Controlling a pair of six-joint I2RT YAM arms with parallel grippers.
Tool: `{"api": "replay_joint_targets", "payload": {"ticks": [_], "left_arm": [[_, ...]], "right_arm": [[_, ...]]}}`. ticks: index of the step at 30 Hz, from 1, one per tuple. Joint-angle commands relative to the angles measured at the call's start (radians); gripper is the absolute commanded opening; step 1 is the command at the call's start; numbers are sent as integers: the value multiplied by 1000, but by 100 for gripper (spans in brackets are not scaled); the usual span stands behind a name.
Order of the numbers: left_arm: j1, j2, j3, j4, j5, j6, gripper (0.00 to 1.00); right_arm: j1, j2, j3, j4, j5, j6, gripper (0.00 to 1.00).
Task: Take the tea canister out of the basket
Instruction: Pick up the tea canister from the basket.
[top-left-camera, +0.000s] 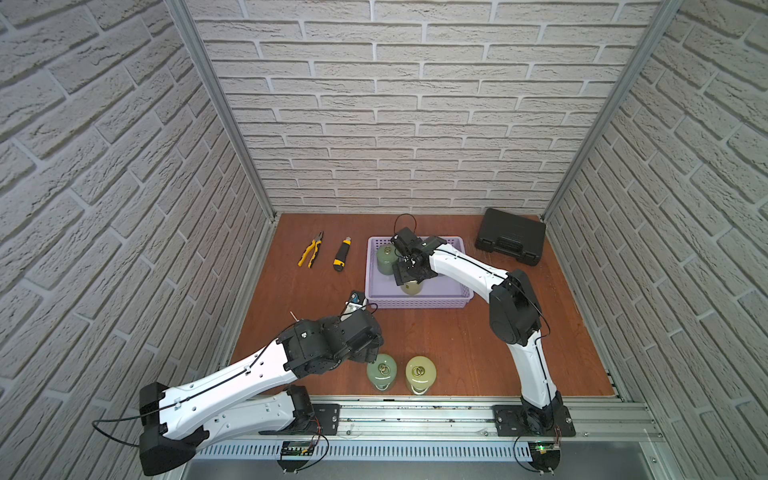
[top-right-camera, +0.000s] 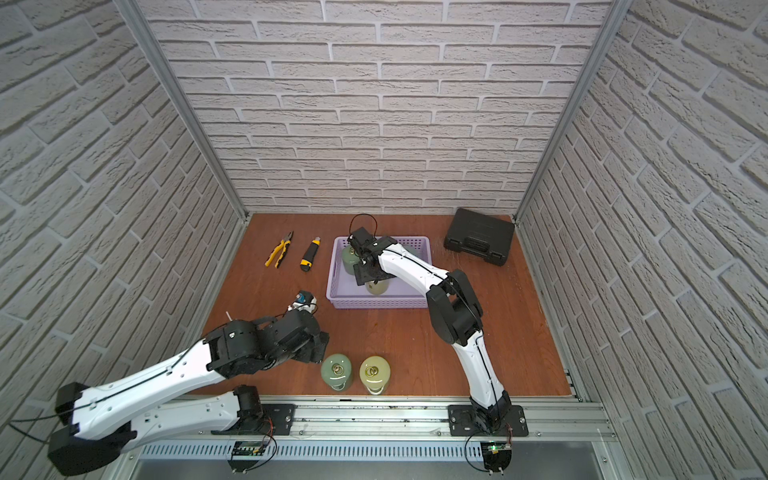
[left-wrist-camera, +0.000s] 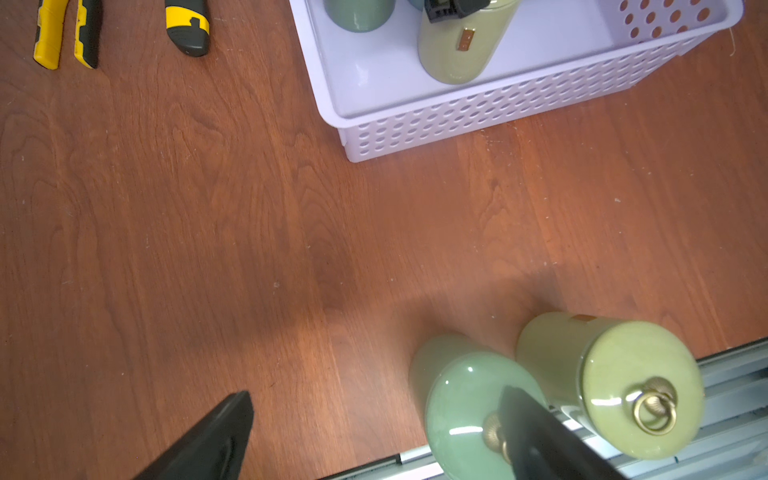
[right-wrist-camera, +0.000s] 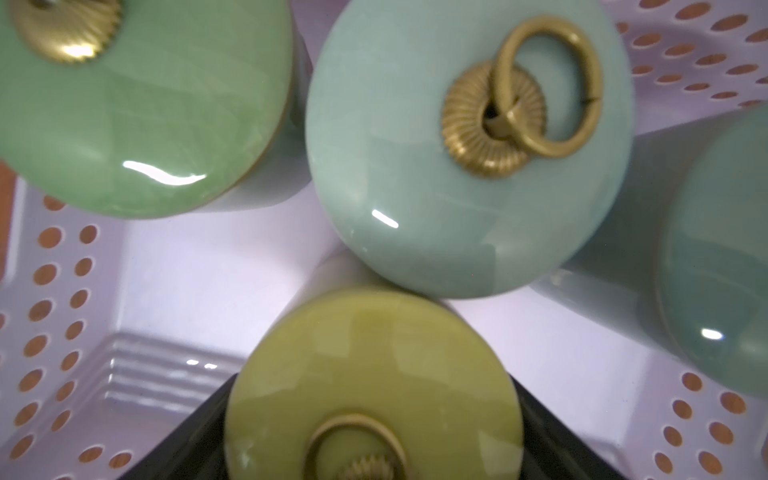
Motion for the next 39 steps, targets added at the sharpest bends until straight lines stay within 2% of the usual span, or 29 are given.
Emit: {"api": "replay_joint_targets", "payload": {"ticks": [1,5,10,14,37,39], "left_arm": [[8,-18,-17,-6,-16,-2,98],[9,-21,-19,-6,-17,-2,98],[11,-19,-21,-2,-17,1,98],[13,-15,-19,4,-17,4,98],[14,-15,-33,47,-34,3,98],[13,-13,-33,52,-37,3,98]], "right_arm": [[-4,12,23,-21,4,8,85],[-7,8,22,-27,5,5,76],[-11,-6,17,-30,7,8,60],[-10,-23,19,-31,1,9,53],[-11,-221,-16,-60,10,-18,49],[-11,-271,-26,-62,10,-21,49]]}}
